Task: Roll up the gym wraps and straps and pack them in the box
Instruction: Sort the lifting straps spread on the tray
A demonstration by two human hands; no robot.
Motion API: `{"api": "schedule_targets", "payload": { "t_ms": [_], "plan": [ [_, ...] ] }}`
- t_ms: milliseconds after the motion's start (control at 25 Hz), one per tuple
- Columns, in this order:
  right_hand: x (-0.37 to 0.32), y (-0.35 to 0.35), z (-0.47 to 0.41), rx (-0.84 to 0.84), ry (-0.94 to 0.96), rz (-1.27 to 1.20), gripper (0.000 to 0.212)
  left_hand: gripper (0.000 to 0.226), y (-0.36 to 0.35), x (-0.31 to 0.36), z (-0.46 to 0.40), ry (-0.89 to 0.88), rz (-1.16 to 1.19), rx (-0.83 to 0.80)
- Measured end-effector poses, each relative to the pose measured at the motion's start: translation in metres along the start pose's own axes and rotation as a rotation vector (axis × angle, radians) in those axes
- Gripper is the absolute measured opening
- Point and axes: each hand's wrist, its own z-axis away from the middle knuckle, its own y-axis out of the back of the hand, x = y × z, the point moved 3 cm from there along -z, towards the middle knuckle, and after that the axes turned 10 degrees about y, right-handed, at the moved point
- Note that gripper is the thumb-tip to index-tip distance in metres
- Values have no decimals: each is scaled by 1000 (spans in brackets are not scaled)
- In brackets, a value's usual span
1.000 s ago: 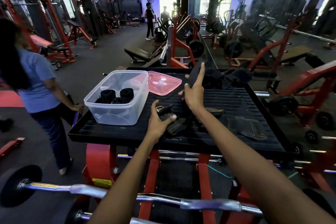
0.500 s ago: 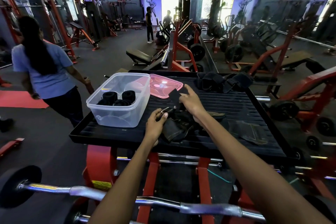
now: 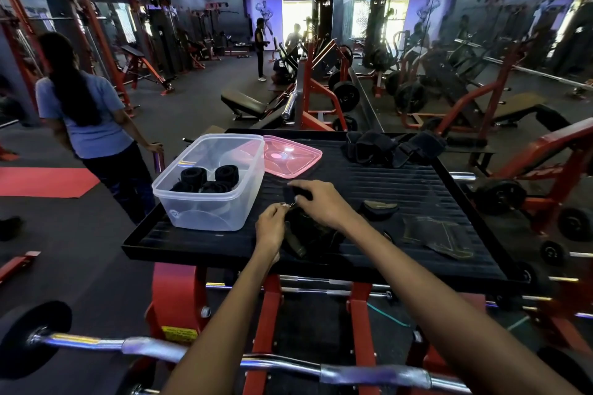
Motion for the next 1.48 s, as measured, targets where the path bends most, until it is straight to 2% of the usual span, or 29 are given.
{"api": "schedule_targets", "payload": {
  "t_ms": [80, 200, 280, 400, 520, 640, 760, 960, 1120, 1280, 1320, 1440, 1480],
  "plan": [
    [2, -4, 2, 29, -20, -74, 30, 23, 0, 1, 2, 4, 2, 5],
    [6, 0, 3, 186, 30, -13, 25, 20, 0, 3, 3, -20, 15, 11],
    [9, -2, 4, 145, 74, 50, 24, 13, -1, 3, 4, -28, -3, -18],
    [12, -4, 9, 142, 0, -50, 21, 5, -2, 0, 3, -6, -44, -25],
    [10, -6, 12, 175, -12, -139, 17, 13, 1, 2, 3, 17, -66, 35],
    [7, -9, 13, 133, -22, -88, 13, 20, 1, 4, 6, 5, -79, 69],
    [6, -7, 13, 195, -53, -2, 13, 25, 4, 5, 6, -25, 28, 84],
    [4, -9, 1, 66, 10, 117, 17, 16, 2, 10, 14, -134, 17, 24],
    [-2, -11, -6, 184, 46, 193, 16, 11, 2, 8, 13, -156, 15, 13],
    [-1, -12, -9, -29, 79, 169, 24, 10, 2, 5, 9, -101, 20, 47],
    [0, -11, -9, -35, 89, 156, 24, 10, 2, 6, 9, -101, 30, 36],
    [-3, -6, -8, 82, 87, 163, 20, 13, 0, 10, 14, -144, 30, -10],
    [-5, -8, -9, 69, 103, 198, 19, 15, 0, 10, 13, -156, 31, -17]
  ]
}}
